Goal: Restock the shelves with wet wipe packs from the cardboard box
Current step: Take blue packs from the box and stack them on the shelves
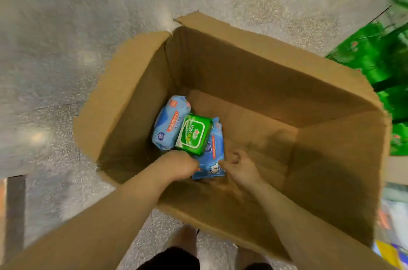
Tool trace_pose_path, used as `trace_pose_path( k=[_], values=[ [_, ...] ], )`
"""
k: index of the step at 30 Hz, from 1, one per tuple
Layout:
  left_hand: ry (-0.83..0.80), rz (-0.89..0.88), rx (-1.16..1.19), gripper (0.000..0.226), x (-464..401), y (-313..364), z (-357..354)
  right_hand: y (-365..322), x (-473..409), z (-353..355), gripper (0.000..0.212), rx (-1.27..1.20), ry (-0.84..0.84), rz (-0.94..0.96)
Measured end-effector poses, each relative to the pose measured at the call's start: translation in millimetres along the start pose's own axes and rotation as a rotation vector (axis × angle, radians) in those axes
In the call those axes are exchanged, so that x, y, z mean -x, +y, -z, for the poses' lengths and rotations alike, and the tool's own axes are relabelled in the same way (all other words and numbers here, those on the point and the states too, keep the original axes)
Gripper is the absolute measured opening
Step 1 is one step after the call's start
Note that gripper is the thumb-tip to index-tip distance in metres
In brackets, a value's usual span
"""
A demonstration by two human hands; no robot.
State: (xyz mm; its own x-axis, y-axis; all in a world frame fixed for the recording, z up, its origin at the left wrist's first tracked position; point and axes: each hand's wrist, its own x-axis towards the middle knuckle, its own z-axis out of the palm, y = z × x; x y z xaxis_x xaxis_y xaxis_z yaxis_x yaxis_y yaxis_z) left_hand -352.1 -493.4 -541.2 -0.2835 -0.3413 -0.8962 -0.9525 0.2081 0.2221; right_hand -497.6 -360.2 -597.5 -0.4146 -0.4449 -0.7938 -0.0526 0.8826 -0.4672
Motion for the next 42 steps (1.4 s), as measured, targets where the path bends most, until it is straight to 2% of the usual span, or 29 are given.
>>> trace_pose_path(
  k=[4,9,12,14,16,17,20,21,24,25,29,31,34,36,39,42],
  values=[
    [-0.152,0.0,-0.136,0.046,-44.3,12.4,-5.5,22.7,-53.9,-29.0,0.079,-0.094,-0.001,-0.047],
    [-0.271,0.028,-0.089,0.057,-85.1,13.6,-19.9,41.3,-96.2,-54.0,0.081,-0.364,-0.05,-0.11],
    [-0.093,0.172,0.118,0.058,-94.4,2.7,-43.2,44.9,-106.5,-60.2,0.08,-0.511,-0.077,-0.169],
    [-0.001,0.26,0.258,0.052,-96.7,3.5,-50.8,43.2,-104.6,-60.5,0.065,-0.616,-0.139,-0.201],
    [0.018,0.275,0.367,0.049,-99.3,11.9,-53.0,42.5,-99.2,-62.5,0.054,-0.684,-0.218,-0.226],
    [0.024,0.27,0.402,0.047,-98.2,17.6,-50.9,41.2,-93.9,-63.4,0.055,-0.709,-0.236,-0.235],
    [-0.011,0.214,0.42,0.043,-87.8,30.3,-47.3,39.3,-77.4,-57.5,0.081,-0.726,-0.228,-0.215],
    [-0.019,0.198,0.424,0.043,-81.8,33.5,-47.3,38.1,-70.7,-51.9,0.078,-0.703,-0.2,-0.196],
    [-0.009,0.062,0.279,0.036,-62.3,45.4,-49.1,38.3,-45.5,-31.4,0.031,-0.672,-0.155,-0.198],
    [0.006,0.017,0.215,0.034,-54.2,51.8,-48.8,40.9,-37.3,-24.6,0.022,-0.656,-0.131,-0.192],
    [0.036,-0.081,0.137,0.034,-8.0,80.7,-44.7,40.1,17.3,19.9,0.011,-0.535,-0.037,-0.086],
    [0.058,-0.091,0.297,0.025,19.0,90.3,-44.3,35.0,48.1,47.4,0.016,-0.49,0.003,-0.015],
    [0.055,-0.149,0.665,0.024,63.6,112.6,-44.9,25.4,95.7,95.9,0.04,-0.436,0.126,0.094],
    [0.037,-0.197,0.871,0.022,92.7,136.1,-45.9,15.2,130.6,128.3,0.049,-0.447,0.178,0.178],
    [0.042,-0.298,1.147,0.026,136.5,176.5,-46.2,8.1,184.9,170.3,0.026,-0.508,0.322,0.304],
    [0.004,-0.431,1.263,0.041,176.0,214.3,-46.4,14.9,229.1,198.3,0.043,-0.547,0.454,0.41]
  ],
)
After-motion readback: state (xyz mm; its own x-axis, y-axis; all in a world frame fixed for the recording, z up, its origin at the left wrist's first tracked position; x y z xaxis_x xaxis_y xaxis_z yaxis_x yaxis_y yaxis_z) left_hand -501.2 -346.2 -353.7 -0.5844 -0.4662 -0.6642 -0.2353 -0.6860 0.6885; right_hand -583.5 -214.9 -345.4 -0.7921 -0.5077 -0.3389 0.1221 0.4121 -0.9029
